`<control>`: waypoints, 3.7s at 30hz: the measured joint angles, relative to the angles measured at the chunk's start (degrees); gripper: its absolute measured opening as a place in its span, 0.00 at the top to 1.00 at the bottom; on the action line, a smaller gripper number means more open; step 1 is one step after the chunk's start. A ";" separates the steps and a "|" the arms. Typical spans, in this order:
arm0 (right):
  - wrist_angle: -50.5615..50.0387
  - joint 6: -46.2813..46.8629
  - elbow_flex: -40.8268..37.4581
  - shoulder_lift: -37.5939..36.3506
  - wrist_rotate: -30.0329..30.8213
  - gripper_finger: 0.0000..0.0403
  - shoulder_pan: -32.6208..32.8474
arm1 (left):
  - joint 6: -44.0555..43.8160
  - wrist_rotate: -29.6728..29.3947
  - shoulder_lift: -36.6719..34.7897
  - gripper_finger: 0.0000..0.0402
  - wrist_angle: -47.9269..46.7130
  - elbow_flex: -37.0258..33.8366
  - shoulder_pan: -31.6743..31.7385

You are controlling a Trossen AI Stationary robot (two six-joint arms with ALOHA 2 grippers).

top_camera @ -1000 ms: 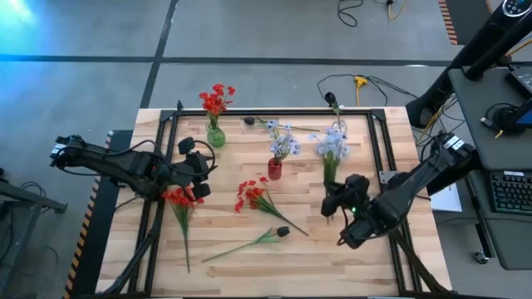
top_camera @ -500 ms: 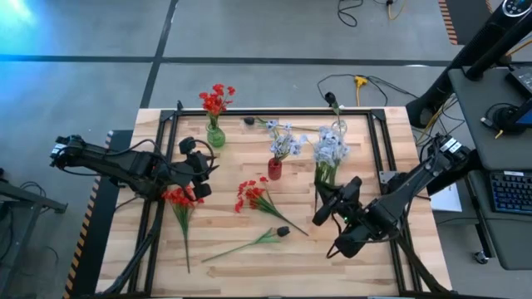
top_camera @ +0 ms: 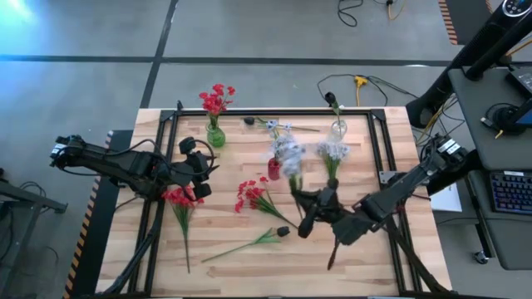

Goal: Sort flowers into vase by color
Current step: Put the right white flowers into the red vase

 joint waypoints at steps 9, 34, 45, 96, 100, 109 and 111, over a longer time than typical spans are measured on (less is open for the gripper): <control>26.61 -27.08 0.00 3.25 -14.47 0.96 -5.40 | 0.18 0.00 0.00 0.74 0.00 0.00 0.02; 53.97 -40.99 -0.59 11.87 -20.36 0.96 -19.18 | 0.77 0.01 0.00 0.74 0.19 0.00 0.01; 53.90 -46.74 -0.59 13.06 -14.93 0.96 -19.13 | 1.01 0.02 0.00 0.74 0.20 0.00 0.00; 66.49 -50.58 -8.03 12.96 -11.48 0.96 -22.83 | 1.22 0.00 0.00 0.74 0.46 0.00 0.02; 66.69 -50.85 -8.09 13.75 -11.51 0.96 -22.90 | 1.22 0.00 0.00 0.74 0.44 0.00 0.00; 69.48 -51.91 -7.61 17.09 -11.81 0.96 -23.38 | 1.25 0.00 0.02 0.74 0.44 0.00 0.00; 69.23 -52.31 -7.15 17.37 -11.92 0.96 -23.40 | 1.25 0.00 0.02 0.74 0.44 0.00 0.00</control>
